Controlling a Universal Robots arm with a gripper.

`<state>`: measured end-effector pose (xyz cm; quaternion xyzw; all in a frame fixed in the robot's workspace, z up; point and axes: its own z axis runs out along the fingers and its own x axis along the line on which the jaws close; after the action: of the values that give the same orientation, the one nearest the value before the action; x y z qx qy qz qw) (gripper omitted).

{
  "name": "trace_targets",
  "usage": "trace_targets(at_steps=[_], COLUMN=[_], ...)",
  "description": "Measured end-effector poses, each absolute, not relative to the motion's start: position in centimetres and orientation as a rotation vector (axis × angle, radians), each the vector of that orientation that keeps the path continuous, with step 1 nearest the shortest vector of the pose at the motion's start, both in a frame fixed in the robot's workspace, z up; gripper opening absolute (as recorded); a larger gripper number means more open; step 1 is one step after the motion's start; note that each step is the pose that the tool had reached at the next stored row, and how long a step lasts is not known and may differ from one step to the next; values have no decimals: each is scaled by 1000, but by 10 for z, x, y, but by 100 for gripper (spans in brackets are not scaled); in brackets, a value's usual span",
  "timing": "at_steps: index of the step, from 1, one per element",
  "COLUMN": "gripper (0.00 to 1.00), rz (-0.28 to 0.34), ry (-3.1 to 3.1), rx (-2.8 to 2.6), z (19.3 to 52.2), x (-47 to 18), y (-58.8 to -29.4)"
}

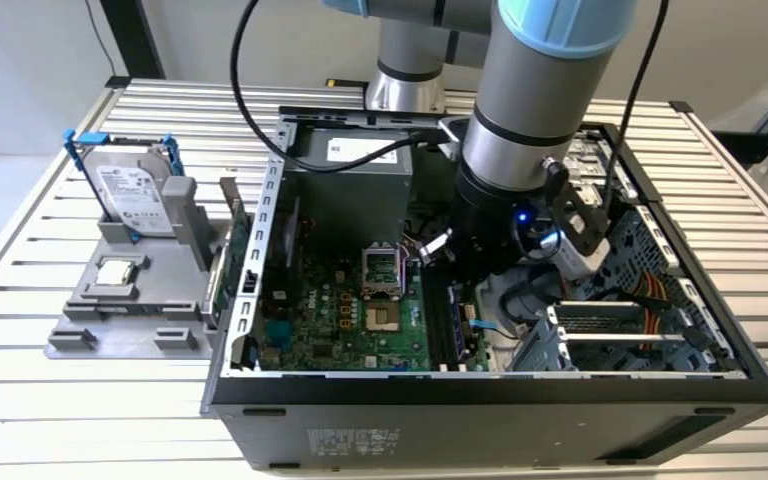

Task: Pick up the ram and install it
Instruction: 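Press down the ram until it locks into place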

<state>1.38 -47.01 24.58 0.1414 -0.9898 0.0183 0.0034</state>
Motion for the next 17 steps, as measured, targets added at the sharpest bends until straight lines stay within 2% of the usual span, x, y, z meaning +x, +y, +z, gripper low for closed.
trace_targets(at_steps=[17], gripper=[0], rz=[57], ry=[-3078], rx=[595], z=[246], x=[13], y=[-470])
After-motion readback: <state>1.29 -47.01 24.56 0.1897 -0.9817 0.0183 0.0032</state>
